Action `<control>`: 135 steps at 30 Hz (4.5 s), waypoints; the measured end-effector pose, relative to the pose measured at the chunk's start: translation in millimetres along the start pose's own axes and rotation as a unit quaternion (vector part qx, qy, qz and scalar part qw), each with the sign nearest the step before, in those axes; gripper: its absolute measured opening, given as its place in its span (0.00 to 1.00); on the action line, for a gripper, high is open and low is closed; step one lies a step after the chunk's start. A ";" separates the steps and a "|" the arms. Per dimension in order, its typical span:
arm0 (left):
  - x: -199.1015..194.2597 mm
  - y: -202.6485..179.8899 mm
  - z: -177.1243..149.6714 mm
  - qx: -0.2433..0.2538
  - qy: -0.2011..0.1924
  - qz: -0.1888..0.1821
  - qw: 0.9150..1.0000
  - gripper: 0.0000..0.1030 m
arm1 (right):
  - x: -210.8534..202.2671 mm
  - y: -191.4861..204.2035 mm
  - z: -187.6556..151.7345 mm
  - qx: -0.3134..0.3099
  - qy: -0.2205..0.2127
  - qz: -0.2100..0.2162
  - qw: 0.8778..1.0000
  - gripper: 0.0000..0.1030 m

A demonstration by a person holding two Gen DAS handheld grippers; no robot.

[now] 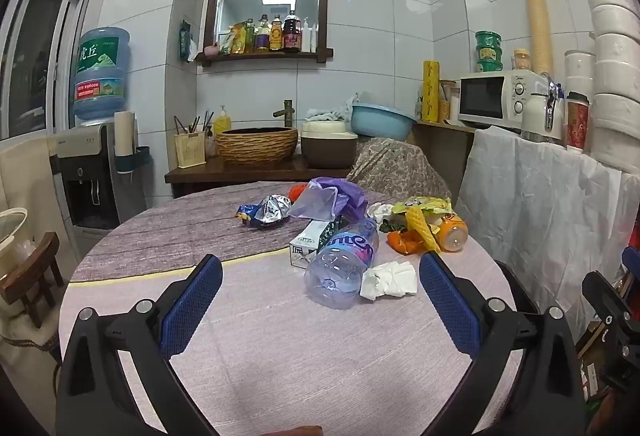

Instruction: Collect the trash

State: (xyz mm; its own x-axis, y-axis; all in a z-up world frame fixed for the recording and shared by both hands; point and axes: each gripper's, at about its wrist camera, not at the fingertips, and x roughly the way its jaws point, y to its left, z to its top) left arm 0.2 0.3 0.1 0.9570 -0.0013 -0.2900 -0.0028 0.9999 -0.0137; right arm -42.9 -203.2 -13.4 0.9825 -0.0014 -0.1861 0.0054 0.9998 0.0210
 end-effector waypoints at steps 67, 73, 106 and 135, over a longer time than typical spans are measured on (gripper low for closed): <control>5.3 -1.3 -5.6 0.005 0.012 -0.003 1.000 0.95 | 2.4 -0.6 0.9 0.005 0.007 0.004 1.000 0.95; 8.9 -3.0 -6.8 0.007 0.017 -0.003 1.000 0.95 | 2.3 -0.5 1.2 0.006 0.008 0.005 1.000 0.95; 12.6 -2.3 -10.8 0.010 0.027 -0.002 1.000 0.95 | 8.1 0.6 -4.3 0.001 0.018 0.007 1.000 0.95; 122.3 51.2 -4.2 0.026 0.223 -0.066 0.972 0.95 | 261.6 99.3 -23.2 -0.195 0.298 0.255 0.899 0.85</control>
State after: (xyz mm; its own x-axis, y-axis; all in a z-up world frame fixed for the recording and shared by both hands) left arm 115.8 51.2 -40.2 0.7275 -0.1244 -0.6748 0.1373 0.9899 -0.0345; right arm 210.4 -103.8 -82.8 0.5640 0.3541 -0.7461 -0.5966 0.7993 -0.0717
